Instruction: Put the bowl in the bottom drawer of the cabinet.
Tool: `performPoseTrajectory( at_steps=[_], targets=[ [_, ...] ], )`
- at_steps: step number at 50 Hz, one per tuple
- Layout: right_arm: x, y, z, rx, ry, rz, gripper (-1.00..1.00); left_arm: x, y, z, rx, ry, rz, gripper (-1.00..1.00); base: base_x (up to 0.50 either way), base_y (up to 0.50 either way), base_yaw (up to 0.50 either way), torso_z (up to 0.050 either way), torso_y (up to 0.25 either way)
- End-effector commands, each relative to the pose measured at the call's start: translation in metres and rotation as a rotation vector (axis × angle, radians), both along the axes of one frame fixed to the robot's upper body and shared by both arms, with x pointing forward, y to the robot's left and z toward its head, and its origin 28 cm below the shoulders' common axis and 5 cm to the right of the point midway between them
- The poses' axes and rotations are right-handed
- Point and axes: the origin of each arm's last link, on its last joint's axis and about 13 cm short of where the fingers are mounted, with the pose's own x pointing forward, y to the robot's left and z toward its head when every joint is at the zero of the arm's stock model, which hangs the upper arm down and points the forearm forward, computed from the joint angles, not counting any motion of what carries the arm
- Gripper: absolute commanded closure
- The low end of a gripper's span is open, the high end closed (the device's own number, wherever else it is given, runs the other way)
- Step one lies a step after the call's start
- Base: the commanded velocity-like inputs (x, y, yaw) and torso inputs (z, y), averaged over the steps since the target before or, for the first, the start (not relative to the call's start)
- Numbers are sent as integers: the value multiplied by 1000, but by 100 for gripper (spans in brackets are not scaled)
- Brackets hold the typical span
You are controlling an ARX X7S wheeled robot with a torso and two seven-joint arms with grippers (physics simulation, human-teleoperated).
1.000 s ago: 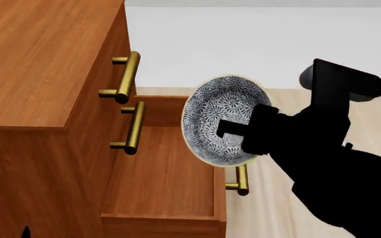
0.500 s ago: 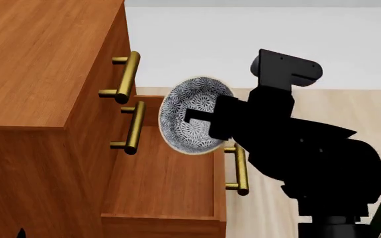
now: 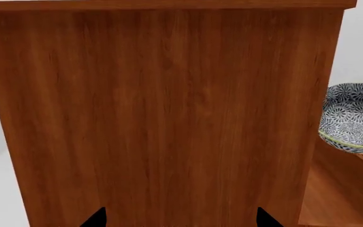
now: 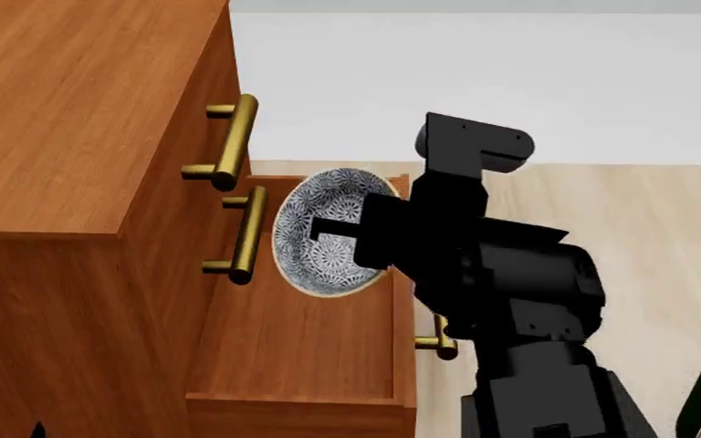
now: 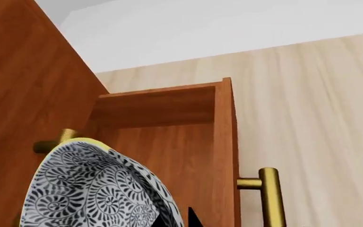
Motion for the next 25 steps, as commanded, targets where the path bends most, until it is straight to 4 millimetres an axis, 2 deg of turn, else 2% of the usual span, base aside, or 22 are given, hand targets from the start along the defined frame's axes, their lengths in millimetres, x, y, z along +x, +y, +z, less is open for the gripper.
performPoseTrajectory(
  at_steps=[1,25],
  targets=[
    [4,7,-7,-6,4,11,100,0,0,-1,-2,3,1,-100,0,0,0,0,0],
    [-2,12,-26,17,56,24,100,1,1,-1,-1,7,10,-100,0,0,0,0,0]
  ],
)
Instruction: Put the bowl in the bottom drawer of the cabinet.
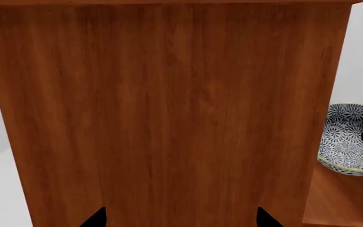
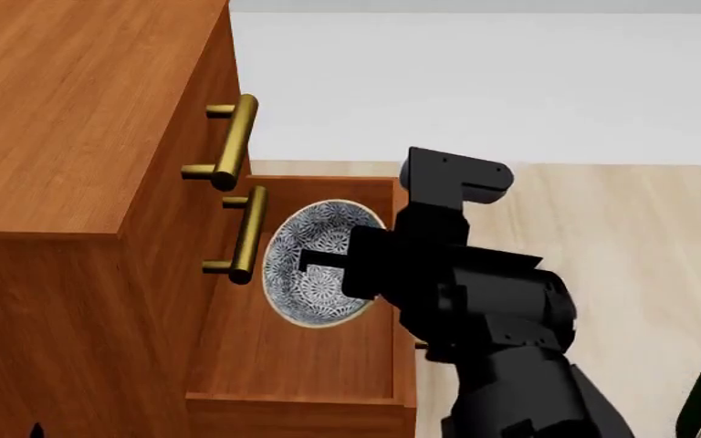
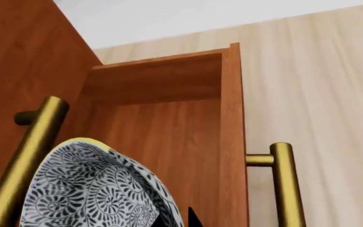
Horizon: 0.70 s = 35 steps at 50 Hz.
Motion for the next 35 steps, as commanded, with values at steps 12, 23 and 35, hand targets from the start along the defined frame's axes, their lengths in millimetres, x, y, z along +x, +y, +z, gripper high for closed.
performPoseTrajectory(
  at_steps=[12,23,35],
  targets=[
    [-4,5,-9,42,28,6,100,-1,1,0,3,1,11,-100,0,0,0,0,0],
    [-7,6,-17,62,59,-1,100,0,2,0,3,3,16,-100,0,0,0,0,1],
    [-10,9,-24,77,84,-3,100,1,2,-1,4,6,17,-100,0,0,0,0,0]
  ],
)
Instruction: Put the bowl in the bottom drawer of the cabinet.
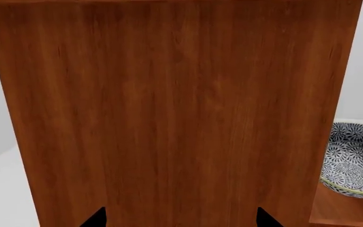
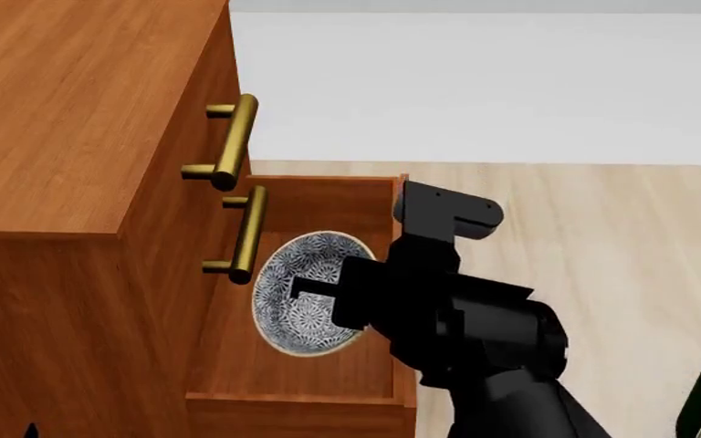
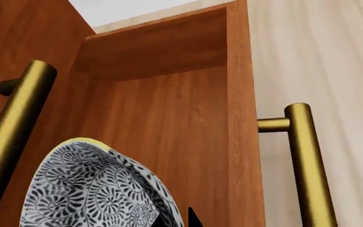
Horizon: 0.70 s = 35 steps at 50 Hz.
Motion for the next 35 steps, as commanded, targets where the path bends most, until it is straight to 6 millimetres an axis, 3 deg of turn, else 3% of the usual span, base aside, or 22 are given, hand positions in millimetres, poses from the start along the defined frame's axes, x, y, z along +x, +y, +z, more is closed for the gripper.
performPoseTrajectory(
  at_steps=[1,35],
  targets=[
    [-2,3,-4,32,16,-1,100,1,0,0,-1,3,1,-100,0,0,0,0,0],
    [-8,11,-13,116,79,-20,100,0,1,-2,-3,7,6,-100,0,0,0,0,0]
  ],
)
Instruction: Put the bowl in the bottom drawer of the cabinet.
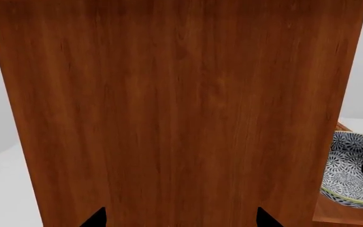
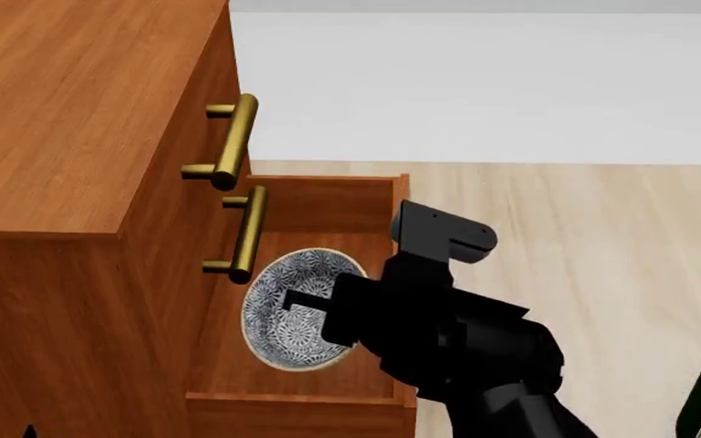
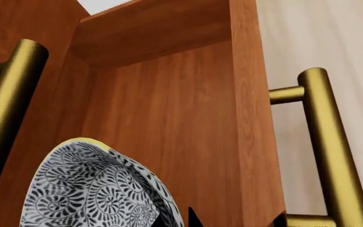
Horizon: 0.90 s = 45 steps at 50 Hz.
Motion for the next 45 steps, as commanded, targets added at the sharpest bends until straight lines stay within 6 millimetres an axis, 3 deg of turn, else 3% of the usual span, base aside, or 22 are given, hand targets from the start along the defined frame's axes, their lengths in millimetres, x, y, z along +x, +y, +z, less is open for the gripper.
performPoseTrajectory(
  at_steps=[1,21,22,45],
  targets=[
    [-3,6,-4,55,25,-1,100,0,0,0,0,-1,2,-100,0,0,0,0,0],
    [-6,11,-8,68,57,-2,100,0,1,0,-1,-1,5,-100,0,0,0,0,0],
    [-7,11,-8,76,61,2,-100,0,1,0,-2,0,5,-100,0,0,0,0,0],
    [0,4,0,36,-2,-5,-100,1,0,0,-1,-1,2,-100,4,0,1,0,0]
  ],
)
